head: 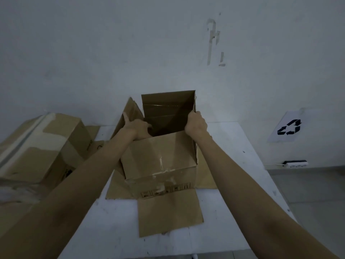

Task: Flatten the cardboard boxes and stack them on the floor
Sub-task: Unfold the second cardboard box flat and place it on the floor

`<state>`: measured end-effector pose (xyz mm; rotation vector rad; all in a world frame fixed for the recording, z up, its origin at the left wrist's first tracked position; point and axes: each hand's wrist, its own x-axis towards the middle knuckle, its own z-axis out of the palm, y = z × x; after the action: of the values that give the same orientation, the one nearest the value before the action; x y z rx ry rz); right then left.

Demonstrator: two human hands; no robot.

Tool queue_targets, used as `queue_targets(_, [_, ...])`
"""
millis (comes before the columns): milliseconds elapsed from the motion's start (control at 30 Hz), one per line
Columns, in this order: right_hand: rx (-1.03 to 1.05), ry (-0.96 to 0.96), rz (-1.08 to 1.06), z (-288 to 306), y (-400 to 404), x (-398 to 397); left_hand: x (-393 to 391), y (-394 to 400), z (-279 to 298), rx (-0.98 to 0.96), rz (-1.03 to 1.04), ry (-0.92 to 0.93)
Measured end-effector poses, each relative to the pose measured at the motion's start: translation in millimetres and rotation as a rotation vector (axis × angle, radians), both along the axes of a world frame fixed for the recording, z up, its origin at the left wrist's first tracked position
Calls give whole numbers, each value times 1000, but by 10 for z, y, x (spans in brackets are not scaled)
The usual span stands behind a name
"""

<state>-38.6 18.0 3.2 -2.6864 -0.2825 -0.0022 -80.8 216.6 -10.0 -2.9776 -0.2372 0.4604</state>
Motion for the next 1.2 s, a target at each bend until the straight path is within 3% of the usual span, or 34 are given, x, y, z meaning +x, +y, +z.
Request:
queue_targets(67, [9, 24, 9, 11, 6, 24, -151, 18, 25, -66, 7, -74])
queue_targets(233, [-21, 161, 58, 1, -38, 99, -559, 66, 21, -15, 113, -204])
queue_targets(367, [-32, 216, 106, -33, -27, 20, -744, -41, -24, -151, 352, -299])
queue_targets(500, [144, 175, 34, -126, 25, -22, -853, -244, 46, -198, 542, -515])
queue_targets(633, [268, 165, -8, -144, -17, 0, -978, -264, 97, -109, 452, -559])
queue_targets(800, [377, 119, -117, -95, -244, 57, -1118, -444, 88, -265, 269, -619])
queue_targets(900, [496, 244, -155, 16, -452, 95, -1111, -539, 68, -375, 137, -592])
queue_targets(1033, [561, 427, 3, 55, -797, 82, -1017, -644, 63, -426, 38, -466])
queue_targets(1200, [449, 314, 266, -271, -995, 75, -963, -686, 41, -457, 123, -436])
